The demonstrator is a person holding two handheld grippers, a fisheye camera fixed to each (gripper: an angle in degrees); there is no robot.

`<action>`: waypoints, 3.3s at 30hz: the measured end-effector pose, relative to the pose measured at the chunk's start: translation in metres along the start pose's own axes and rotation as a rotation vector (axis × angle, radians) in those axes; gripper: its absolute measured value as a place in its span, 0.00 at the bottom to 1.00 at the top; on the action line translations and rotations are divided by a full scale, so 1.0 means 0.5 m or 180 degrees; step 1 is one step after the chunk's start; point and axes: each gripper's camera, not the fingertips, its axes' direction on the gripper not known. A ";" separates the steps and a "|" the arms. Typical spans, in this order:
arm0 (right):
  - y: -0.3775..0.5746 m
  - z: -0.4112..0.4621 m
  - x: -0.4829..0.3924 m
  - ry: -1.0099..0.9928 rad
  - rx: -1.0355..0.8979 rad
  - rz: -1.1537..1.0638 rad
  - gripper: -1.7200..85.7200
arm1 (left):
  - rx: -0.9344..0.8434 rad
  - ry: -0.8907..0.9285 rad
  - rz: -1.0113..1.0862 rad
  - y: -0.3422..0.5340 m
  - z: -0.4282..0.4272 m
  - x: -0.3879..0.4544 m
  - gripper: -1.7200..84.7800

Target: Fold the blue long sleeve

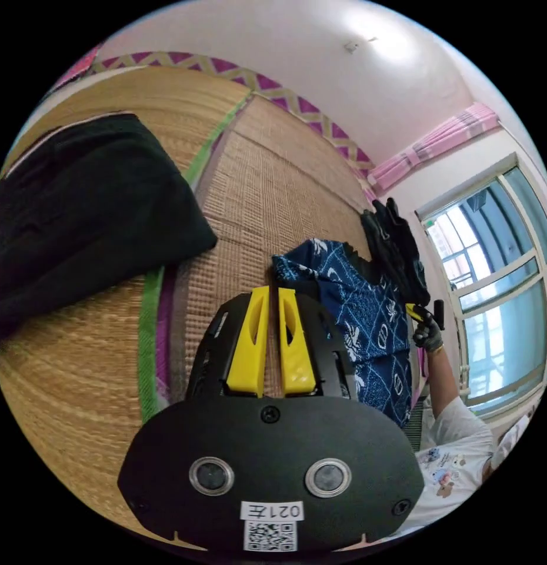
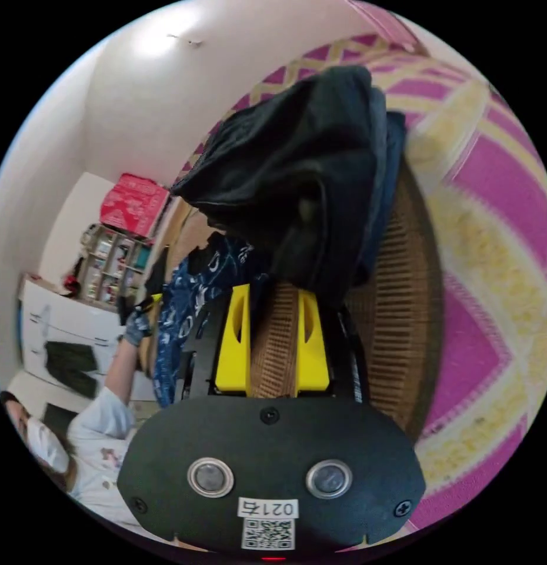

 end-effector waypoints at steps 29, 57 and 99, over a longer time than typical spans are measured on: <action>0.154 0.547 -0.874 0.0091 -0.0771 -0.2864 0.06 | 0.0310 -0.0548 0.0538 0.193 -0.126 0.191 0.01; 0.728 -0.671 0.464 -0.0651 0.2709 0.1676 0.02 | 0.0147 -0.0146 0.0867 0.193 0.034 0.556 0.01; 0.635 -0.378 0.170 0.1343 0.0787 -0.0153 0.09 | 0.0755 0.0613 0.2115 0.195 -0.007 0.830 0.01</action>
